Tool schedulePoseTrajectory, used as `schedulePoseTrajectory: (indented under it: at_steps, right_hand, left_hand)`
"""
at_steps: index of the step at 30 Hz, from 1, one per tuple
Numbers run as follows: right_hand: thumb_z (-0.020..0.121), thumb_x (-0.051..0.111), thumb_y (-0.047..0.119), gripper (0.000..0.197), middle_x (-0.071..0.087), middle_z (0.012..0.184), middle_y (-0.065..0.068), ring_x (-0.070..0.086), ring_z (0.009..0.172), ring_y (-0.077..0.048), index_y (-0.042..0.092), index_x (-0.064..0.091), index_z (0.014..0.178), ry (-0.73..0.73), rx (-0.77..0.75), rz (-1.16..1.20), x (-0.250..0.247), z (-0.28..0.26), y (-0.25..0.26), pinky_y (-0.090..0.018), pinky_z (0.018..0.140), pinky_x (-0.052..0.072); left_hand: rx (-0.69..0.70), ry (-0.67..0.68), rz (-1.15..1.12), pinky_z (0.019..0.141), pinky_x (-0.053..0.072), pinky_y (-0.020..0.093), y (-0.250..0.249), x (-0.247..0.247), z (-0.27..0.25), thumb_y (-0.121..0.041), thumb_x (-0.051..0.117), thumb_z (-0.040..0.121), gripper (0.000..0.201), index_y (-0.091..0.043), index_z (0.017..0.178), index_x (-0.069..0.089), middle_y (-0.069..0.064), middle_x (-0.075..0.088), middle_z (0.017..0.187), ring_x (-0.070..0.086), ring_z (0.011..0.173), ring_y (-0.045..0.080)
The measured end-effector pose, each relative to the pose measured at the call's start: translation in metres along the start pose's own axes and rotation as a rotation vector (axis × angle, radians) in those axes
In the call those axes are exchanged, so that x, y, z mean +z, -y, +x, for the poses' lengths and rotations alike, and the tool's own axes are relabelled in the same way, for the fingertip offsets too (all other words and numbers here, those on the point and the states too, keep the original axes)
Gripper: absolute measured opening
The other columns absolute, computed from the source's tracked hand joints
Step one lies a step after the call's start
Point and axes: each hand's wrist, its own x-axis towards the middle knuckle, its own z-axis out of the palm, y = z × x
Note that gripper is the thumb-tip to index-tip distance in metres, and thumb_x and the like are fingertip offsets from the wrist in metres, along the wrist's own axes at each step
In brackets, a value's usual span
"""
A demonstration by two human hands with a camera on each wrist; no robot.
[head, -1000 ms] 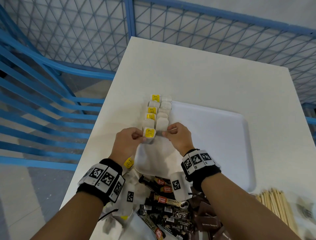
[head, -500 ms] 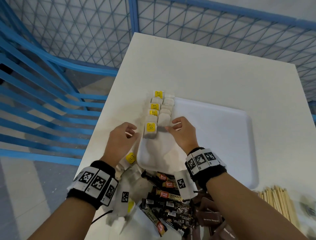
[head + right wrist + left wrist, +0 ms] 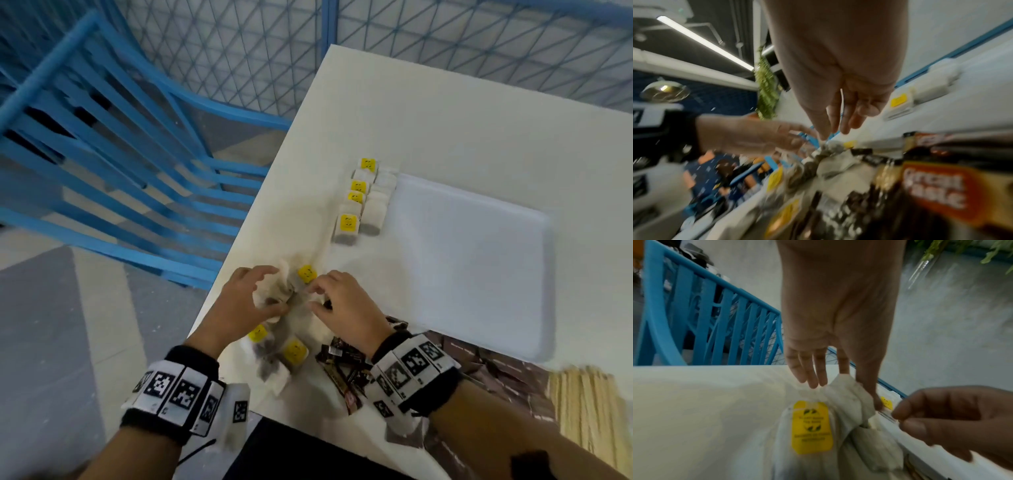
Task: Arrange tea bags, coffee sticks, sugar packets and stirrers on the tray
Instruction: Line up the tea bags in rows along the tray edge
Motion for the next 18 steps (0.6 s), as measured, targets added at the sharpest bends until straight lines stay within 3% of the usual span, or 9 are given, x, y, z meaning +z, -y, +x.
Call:
schedulePoseTrajectory:
  at_steps: [2, 4, 5, 7, 9, 12, 15, 18]
  right_hand:
    - [0.083, 0.065, 0.033, 0.042, 0.052, 0.113, -0.009, 0.045, 0.108, -0.026, 0.011, 0.054, 0.117, -0.008, -0.029, -0.054, 0.011, 0.006, 0.008, -0.034, 0.093, 0.039]
    - [0.076, 0.071, 0.04, 0.061, 0.047, 0.121, -0.007, 0.042, 0.114, -0.027, 0.016, 0.046, 0.125, 0.003, -0.044, -0.058, 0.017, 0.012, 0.014, -0.039, 0.098, 0.037]
    - [0.075, 0.071, 0.043, 0.069, 0.045, 0.125, -0.007, 0.04, 0.117, -0.027, 0.018, 0.041, 0.131, 0.025, -0.058, -0.076, 0.019, 0.015, 0.017, -0.042, 0.1, 0.036]
    - [0.078, 0.066, 0.048, 0.078, 0.043, 0.129, -0.009, 0.037, 0.121, -0.028, 0.019, 0.03, 0.14, 0.084, -0.077, -0.128, 0.022, 0.02, 0.024, -0.043, 0.102, 0.034]
    - [0.082, 0.06, 0.049, 0.076, 0.045, 0.128, -0.011, 0.038, 0.12, -0.028, 0.017, 0.027, 0.142, 0.102, -0.072, -0.162, 0.025, 0.024, 0.028, -0.041, 0.1, 0.035]
    - [0.09, 0.056, 0.033, 0.053, 0.049, 0.123, -0.012, 0.043, 0.116, -0.03, 0.011, 0.039, 0.135, 0.066, -0.096, -0.242, 0.031, 0.03, 0.028, -0.038, 0.095, 0.038]
    - [0.092, 0.052, 0.021, 0.034, 0.05, 0.118, -0.012, 0.043, 0.113, -0.028, 0.01, 0.052, 0.124, 0.056, -0.085, -0.155, 0.031, 0.029, 0.026, -0.037, 0.091, 0.043]
    - [0.091, 0.051, 0.014, 0.029, 0.054, 0.113, -0.012, 0.047, 0.11, -0.028, 0.009, 0.059, 0.119, 0.007, -0.051, -0.031, 0.029, 0.028, 0.023, -0.042, 0.089, 0.046]
  left_hand:
    - [0.008, 0.076, 0.065, 0.097, 0.04, 0.036, -0.001, -0.001, -0.004, -0.059, 0.063, 0.043, 0.098, -0.029, 0.134, 0.043, -0.001, 0.044, 0.118, 0.044, 0.11, 0.022]
    - [-0.01, 0.12, 0.125, 0.101, 0.039, 0.042, 0.002, -0.002, -0.007, -0.061, 0.058, 0.039, 0.11, -0.031, 0.141, 0.031, 0.004, 0.042, 0.13, 0.04, 0.119, 0.028]
    - [-0.027, 0.144, 0.127, 0.101, 0.039, 0.042, 0.003, -0.003, -0.009, -0.058, 0.065, 0.041, 0.113, -0.03, 0.143, 0.027, 0.005, 0.039, 0.133, 0.039, 0.121, 0.028]
    - [-0.076, 0.177, 0.092, 0.097, 0.041, 0.034, 0.006, -0.004, -0.012, -0.032, 0.082, 0.057, 0.107, -0.024, 0.145, 0.023, 0.007, 0.036, 0.132, 0.043, 0.117, 0.026]
    - [-0.099, 0.155, 0.025, 0.086, 0.044, 0.025, 0.01, -0.002, -0.014, -0.011, 0.081, 0.069, 0.093, -0.021, 0.144, 0.027, 0.007, 0.042, 0.124, 0.05, 0.103, 0.02]
    - [-0.119, 0.061, -0.067, 0.067, 0.045, 0.014, 0.015, 0.002, -0.01, -0.005, 0.072, 0.078, 0.069, -0.017, 0.138, 0.04, 0.007, 0.056, 0.111, 0.056, 0.085, 0.015]
    - [-0.135, -0.005, -0.116, 0.065, 0.046, 0.013, 0.016, 0.005, -0.007, -0.005, 0.069, 0.081, 0.056, -0.013, 0.132, 0.048, 0.004, 0.06, 0.102, 0.061, 0.084, 0.016]
    - [-0.117, -0.022, -0.163, 0.067, 0.046, 0.011, 0.013, 0.005, -0.007, -0.011, 0.07, 0.081, 0.047, -0.012, 0.125, 0.053, 0.001, 0.06, 0.098, 0.062, 0.082, 0.011]
